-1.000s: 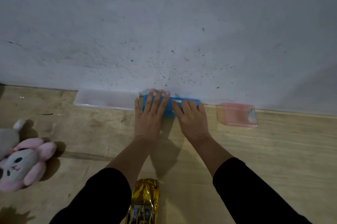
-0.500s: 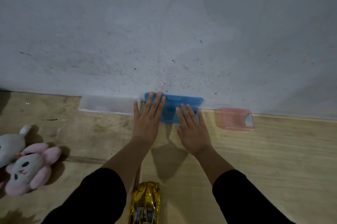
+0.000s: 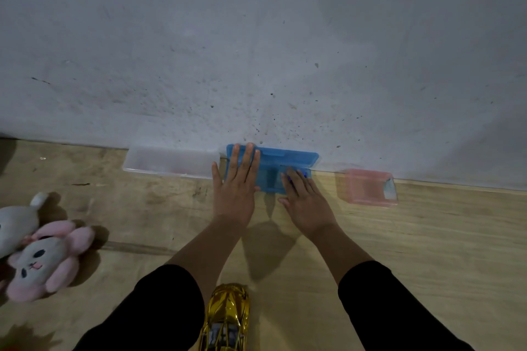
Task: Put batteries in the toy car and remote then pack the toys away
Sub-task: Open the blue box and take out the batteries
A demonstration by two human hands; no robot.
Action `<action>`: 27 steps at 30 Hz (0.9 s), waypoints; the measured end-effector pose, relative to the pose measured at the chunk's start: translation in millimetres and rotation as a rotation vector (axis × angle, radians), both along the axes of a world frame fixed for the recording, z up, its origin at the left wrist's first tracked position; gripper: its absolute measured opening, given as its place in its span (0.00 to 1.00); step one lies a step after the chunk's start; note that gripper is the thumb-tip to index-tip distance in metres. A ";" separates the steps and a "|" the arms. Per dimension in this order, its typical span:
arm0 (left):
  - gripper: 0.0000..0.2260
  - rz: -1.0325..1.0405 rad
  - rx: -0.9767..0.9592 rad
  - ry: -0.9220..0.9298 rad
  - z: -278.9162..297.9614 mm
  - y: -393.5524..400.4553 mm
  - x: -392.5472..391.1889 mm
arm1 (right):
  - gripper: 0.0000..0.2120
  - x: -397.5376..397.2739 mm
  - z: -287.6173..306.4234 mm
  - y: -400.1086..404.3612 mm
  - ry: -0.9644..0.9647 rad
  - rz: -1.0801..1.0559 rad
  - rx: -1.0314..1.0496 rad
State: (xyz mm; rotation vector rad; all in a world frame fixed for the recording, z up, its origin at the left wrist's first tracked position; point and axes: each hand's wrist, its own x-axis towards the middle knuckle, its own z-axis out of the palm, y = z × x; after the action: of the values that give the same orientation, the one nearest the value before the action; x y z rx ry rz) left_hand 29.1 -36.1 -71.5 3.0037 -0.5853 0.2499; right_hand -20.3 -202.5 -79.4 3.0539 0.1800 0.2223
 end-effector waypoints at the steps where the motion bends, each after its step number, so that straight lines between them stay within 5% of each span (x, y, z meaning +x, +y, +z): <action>1: 0.39 0.004 -0.010 0.003 -0.1 -0.6 -0.5 | 0.29 1.7 -0.6 -3.5 -0.020 0.039 -0.017; 14: 0.34 0.006 -0.005 0.066 1.8 -0.2 -0.3 | 0.27 25.4 -9.9 -10.3 -0.169 0.199 -0.056; 23: 0.37 0.009 -0.033 0.088 1.9 -2.2 -1.6 | 0.31 37.3 -4.5 -14.3 -0.009 0.256 0.055; 27: 0.37 0.009 -0.029 0.118 4.0 -2.9 -1.4 | 0.33 37.3 0.5 -16.1 -0.176 0.362 0.011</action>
State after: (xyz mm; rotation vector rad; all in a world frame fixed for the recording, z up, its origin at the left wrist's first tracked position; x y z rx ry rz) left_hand 27.7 -39.0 -67.5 2.9685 -0.5520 0.0800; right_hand 17.1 -218.6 -78.9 2.9672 0.7210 0.5100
